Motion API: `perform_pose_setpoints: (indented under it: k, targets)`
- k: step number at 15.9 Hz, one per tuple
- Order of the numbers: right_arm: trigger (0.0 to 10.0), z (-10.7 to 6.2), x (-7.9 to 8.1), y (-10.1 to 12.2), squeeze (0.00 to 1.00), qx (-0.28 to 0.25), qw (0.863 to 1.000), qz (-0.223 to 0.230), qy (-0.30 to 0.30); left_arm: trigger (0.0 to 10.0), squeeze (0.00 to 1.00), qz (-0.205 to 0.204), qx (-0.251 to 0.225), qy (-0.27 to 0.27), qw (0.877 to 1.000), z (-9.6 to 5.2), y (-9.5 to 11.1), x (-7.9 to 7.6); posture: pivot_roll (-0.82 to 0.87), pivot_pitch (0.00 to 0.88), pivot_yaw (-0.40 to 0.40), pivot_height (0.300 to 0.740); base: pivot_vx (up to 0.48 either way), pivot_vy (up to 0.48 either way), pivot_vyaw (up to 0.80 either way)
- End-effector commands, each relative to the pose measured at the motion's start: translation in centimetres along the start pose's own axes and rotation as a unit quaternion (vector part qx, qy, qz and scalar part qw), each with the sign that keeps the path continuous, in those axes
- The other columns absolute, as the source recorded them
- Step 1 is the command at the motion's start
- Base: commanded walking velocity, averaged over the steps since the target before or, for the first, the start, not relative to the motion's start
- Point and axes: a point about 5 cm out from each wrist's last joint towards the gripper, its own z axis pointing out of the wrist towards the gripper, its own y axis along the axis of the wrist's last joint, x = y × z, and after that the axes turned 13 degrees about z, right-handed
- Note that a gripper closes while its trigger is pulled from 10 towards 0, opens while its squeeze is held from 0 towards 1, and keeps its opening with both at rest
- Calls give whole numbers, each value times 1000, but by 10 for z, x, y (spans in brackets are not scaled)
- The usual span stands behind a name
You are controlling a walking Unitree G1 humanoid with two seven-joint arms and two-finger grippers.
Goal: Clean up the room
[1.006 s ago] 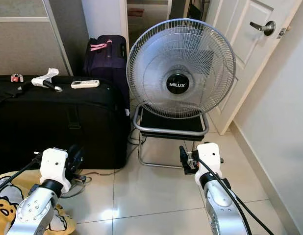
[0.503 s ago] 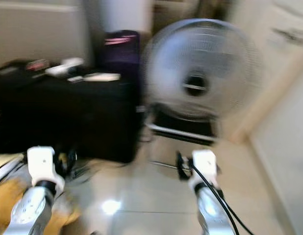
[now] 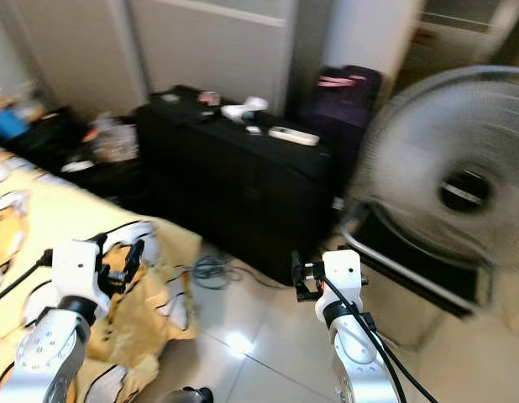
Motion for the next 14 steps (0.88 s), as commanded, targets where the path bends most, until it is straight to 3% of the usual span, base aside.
perform_pose_setpoints:
  k: [1,2,3,5,14]
  targets:
    - [10000,3,1,3,1000,1,1000,13,1,10000,0,11,-7,2,1000,2,4,2,-27,0,-9,740,0,0,800]
    - [10000,3,1,2,1000,12,999,33,3,10000,0,13,-1,0,1000,3,4,3,-16,0,-19,740,0,0,800]
    - [10000,2,2,0,1000,16,999,27,11,10000,0,28,-8,2,1000,4,6,4,-16,0,-19,740,0,0,800]
    - [10000,1,0,-1,1000,20,999,27,6,10000,0,18,-8,-3,1000,3,7,3,-19,0,-16,740,0,0,800]
    - [10000,7,4,1,1000,19,999,30,12,10000,0,31,-6,-8,999,2,7,5,-19,0,-5,740,0,305,800]
